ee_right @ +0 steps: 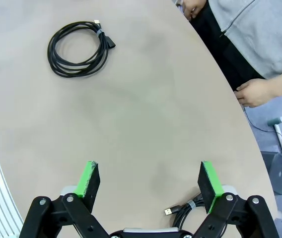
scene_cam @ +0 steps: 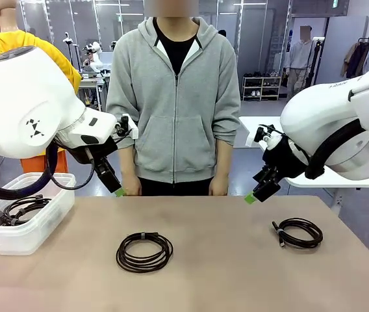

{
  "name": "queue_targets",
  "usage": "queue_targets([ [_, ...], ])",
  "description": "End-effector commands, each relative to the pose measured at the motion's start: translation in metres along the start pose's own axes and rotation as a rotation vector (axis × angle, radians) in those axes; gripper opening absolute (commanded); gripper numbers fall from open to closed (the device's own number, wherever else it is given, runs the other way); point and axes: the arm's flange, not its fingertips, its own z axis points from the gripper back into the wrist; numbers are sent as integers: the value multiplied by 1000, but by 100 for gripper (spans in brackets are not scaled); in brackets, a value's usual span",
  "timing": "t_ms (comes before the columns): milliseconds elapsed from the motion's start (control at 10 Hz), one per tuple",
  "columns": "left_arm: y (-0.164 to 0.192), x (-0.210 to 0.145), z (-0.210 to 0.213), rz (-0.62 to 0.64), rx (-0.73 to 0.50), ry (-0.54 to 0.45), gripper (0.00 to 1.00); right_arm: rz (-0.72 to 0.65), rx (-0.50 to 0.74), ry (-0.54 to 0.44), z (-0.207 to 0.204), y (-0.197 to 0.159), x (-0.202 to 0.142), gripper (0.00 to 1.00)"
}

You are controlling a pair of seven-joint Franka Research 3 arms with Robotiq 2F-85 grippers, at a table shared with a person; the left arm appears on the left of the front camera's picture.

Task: Organize and store the cables.
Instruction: Place the USB Extension Cable into the Organizing box.

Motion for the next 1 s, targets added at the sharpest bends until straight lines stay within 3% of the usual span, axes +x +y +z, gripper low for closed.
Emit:
queue_targets([
  [0, 0, 0, 0, 0, 0, 0, 94, -13, -10, 6, -2, -3, 2, 100],
  [100, -3, 10, -13, -46, 0, 60, 94, 0, 0, 0, 0, 0, 0, 100],
  [300, 10, 31, -42, -100, -23, 86, 94, -68, 21, -2, 42, -4, -44, 100],
  [500, 21, 47, -71, -146, -55, 128, 94, -128, 48, -104, 82, -3, -86, 100],
  [800, 24, 52, -106, -169, -116, 187, 94, -99, 55, -150, 106, -2, -115, 100],
  [900, 26, 56, -109, -195, -108, 194, 94, -74, 112, -164, 98, -3, -119, 100],
])
